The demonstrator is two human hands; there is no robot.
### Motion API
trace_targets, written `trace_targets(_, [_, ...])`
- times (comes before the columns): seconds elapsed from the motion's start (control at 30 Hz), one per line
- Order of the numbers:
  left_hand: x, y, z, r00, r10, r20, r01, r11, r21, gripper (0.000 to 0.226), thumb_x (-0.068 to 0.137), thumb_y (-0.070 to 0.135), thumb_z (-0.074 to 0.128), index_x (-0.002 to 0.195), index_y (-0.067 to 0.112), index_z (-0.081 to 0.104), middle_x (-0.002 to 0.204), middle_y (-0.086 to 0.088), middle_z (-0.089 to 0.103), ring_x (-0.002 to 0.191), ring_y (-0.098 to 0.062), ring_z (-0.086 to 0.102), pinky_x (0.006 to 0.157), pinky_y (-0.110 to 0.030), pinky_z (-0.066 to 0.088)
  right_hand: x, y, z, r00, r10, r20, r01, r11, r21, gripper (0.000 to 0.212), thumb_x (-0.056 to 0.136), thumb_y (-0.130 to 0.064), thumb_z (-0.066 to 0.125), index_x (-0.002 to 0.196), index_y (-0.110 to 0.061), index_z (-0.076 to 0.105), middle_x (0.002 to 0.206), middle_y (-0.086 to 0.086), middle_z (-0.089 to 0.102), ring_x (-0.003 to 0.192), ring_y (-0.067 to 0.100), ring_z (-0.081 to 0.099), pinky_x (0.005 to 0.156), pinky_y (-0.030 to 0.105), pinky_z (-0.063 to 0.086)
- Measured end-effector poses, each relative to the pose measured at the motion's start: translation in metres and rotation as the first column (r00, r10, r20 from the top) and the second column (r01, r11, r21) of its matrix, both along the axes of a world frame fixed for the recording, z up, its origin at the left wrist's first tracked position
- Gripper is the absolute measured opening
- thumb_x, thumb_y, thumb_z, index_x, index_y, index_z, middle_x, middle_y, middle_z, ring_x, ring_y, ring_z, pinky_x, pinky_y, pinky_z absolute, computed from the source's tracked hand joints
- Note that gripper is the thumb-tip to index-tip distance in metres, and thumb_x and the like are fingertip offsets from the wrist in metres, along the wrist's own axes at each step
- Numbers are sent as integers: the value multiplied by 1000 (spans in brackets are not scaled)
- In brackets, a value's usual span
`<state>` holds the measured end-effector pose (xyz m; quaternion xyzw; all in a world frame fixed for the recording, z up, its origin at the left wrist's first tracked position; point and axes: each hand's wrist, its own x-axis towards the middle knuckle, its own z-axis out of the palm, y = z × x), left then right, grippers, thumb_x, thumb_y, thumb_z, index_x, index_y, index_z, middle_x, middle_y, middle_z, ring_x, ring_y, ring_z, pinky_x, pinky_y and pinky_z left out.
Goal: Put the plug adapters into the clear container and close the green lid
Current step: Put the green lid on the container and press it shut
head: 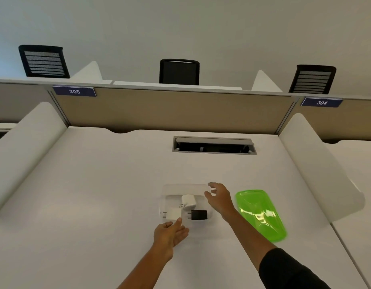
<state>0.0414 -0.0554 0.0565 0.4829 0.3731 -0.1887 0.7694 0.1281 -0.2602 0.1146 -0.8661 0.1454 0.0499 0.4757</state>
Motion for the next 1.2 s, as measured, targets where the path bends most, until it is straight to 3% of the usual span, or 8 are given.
trace_targets(0.1, [-2, 17, 2, 997, -68, 38, 60, 980, 189, 49, 94, 22, 84, 129, -4, 60, 107, -30, 78, 86, -40, 84, 66, -41, 71, -9, -20, -4, 998, -18, 61, 22, 998, -52, 41, 97, -12, 72, 136, -3, 65, 138, 11, 62, 121, 28, 66, 104, 42, 54])
trace_targets(0.23, [-1, 42, -2, 990, -113, 87, 71, 922, 380, 52, 94, 33, 83, 129, 4, 58, 111, -25, 76, 90, -40, 82, 74, -48, 71, -33, -67, -13, 997, -20, 77, 33, 984, -173, 38, 88, -1, 80, 125, 3, 70, 125, 17, 68, 107, 35, 68, 97, 44, 55])
trace_targets(0.33, [1, 55, -6, 985, -125, 117, 64, 902, 428, 51, 93, 32, 83, 130, 7, 59, 111, -22, 76, 91, -39, 81, 77, -53, 71, -57, -110, -22, 996, 87, -2, -83, 947, -310, 40, 82, 0, 85, 119, 4, 72, 117, 19, 68, 104, 37, 66, 98, 43, 52])
trace_targets(0.47, [4, 63, -9, 971, -183, 151, 86, 865, 494, 44, 96, 30, 81, 129, 9, 61, 110, -17, 77, 88, -34, 82, 63, -39, 69, -90, -156, -34, 946, 255, -198, -317, 849, -422, 46, 79, -17, 91, 120, -6, 71, 117, 6, 66, 115, 27, 61, 105, 38, 46])
trace_targets(0.73, [10, 60, -12, 960, -226, 167, 95, 820, 565, 32, 98, 26, 79, 124, 10, 66, 107, -14, 79, 84, -31, 81, 65, -36, 66, -118, -189, -44, 895, 309, -321, -433, 773, -463, 46, 79, -38, 89, 118, -22, 71, 120, -9, 63, 122, 13, 52, 108, 32, 41])
trace_targets(0.97, [8, 61, -17, 960, -218, 174, 86, 824, 560, 30, 99, 28, 78, 121, 11, 67, 101, -9, 80, 82, -28, 81, 62, -32, 64, -117, -183, -50, 926, 330, -184, -377, 778, -503, 14, 88, -18, 82, 99, -11, 78, 101, -1, 72, 106, 21, 63, 100, 42, 49])
trace_targets(1.1, [5, 62, -18, 956, -232, 179, 94, 821, 563, 31, 101, 30, 75, 124, 12, 66, 105, -10, 80, 84, -27, 82, 63, -29, 64, -112, -177, -43, 938, 321, 127, -192, 790, -582, 14, 86, -1, 81, 92, -9, 72, 91, -1, 69, 91, 30, 66, 82, 51, 53])
trace_targets(1.2, [4, 64, -18, 954, -229, 192, 83, 820, 567, 31, 102, 30, 74, 126, 11, 66, 108, -11, 80, 84, -27, 82, 65, -31, 65, -93, -177, -26, 901, 255, 352, -15, 827, -562, 19, 86, 6, 78, 99, -6, 70, 96, 3, 69, 89, 32, 68, 79, 50, 55])
